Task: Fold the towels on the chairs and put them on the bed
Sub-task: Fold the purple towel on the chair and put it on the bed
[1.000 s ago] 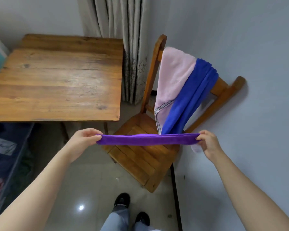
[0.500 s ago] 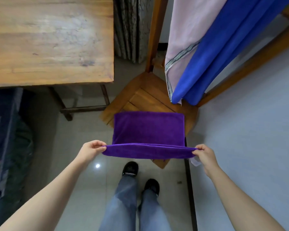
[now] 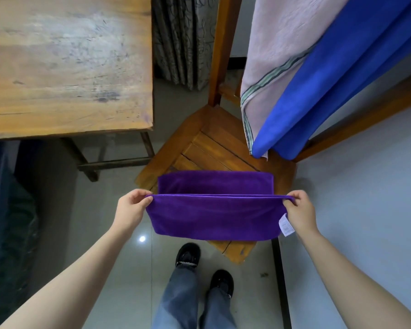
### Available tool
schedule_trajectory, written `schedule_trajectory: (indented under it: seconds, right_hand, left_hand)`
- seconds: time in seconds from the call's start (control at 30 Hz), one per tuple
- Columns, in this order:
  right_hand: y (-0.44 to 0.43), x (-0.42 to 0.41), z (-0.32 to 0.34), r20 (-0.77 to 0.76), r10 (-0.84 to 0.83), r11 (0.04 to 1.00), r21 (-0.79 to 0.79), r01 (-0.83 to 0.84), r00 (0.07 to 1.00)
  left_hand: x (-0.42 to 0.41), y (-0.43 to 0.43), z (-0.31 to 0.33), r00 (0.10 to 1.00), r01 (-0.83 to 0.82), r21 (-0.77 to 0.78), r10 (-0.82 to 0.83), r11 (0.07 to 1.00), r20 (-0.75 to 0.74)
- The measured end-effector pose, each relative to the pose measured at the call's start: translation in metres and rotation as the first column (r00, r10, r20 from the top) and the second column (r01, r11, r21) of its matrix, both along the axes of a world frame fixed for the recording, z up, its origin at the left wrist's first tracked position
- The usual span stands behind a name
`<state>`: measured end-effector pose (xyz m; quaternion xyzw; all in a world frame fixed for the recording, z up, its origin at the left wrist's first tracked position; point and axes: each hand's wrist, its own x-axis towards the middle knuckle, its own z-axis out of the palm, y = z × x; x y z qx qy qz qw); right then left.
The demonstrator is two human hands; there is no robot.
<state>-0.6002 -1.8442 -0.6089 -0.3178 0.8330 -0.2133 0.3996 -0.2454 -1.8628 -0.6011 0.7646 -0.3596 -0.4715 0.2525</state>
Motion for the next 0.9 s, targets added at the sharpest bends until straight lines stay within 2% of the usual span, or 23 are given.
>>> schedule_trajectory:
  seconds: [0.27,0.43,0.5,0.57,0.6,0.67,0.7,0.77,0.8,0.83,0.9]
  right_hand:
    - [-0.037,0.010,-0.027,-0.022,-0.107,0.989,-0.108,0.104,0.994]
    - [-0.050,0.020,-0.035,-0.074,-0.131,0.980,-0.161,0.118,0.989]
    - [-0.056,0.024,-0.040,-0.072,-0.125,0.984,-0.134,0.114,0.990]
    - [-0.055,0.027,-0.044,-0.183,-0.051,0.997,-0.074,0.038,0.982]
    - [-0.051,0.028,-0.046,-0.283,0.024,0.999,-0.026,-0.033,0.959]
    - [-0.037,0.035,-0.048,-0.449,0.269,0.961,0.063,-0.270,0.852]
    - [-0.030,0.040,-0.050,-0.478,0.419,0.900,0.108,-0.422,0.772]
    - [-0.013,0.048,-0.058,-0.498,0.637,0.747,0.207,-0.632,0.588]
    - [-0.006,0.051,-0.061,-0.502,0.707,0.676,0.273,-0.684,0.498]
    - [-0.002,0.053,-0.062,-0.466,0.756,0.633,0.342,-0.694,0.460]
    - [0.000,0.051,-0.064,-0.402,0.764,0.644,0.428,-0.634,0.504]
  left_hand:
    - [-0.014,-0.042,-0.012,0.994,-0.108,-0.035,0.108,0.994,0.004]
    - [-0.014,-0.053,-0.028,0.987,-0.127,-0.065,0.133,0.990,0.088]
    - [-0.012,-0.057,-0.041,0.989,-0.094,-0.056,0.100,0.994,0.114]
    - [-0.010,-0.055,-0.056,0.981,0.064,-0.032,-0.057,0.997,0.183]
    - [-0.010,-0.051,-0.062,0.929,0.228,0.014,-0.222,0.974,0.296]
    - [-0.014,-0.037,-0.070,0.657,0.530,0.180,-0.535,0.829,0.531]
    - [-0.018,-0.029,-0.071,0.519,0.646,0.237,-0.645,0.725,0.561]
    - [-0.027,-0.014,-0.075,0.325,0.774,0.313,-0.770,0.550,0.549]
    - [-0.028,-0.008,-0.080,0.256,0.789,0.366,-0.806,0.494,0.534]
    - [-0.029,-0.006,-0.083,0.228,0.786,0.399,-0.820,0.473,0.525]
    - [-0.030,-0.005,-0.084,0.276,0.751,0.437,-0.837,0.495,0.473]
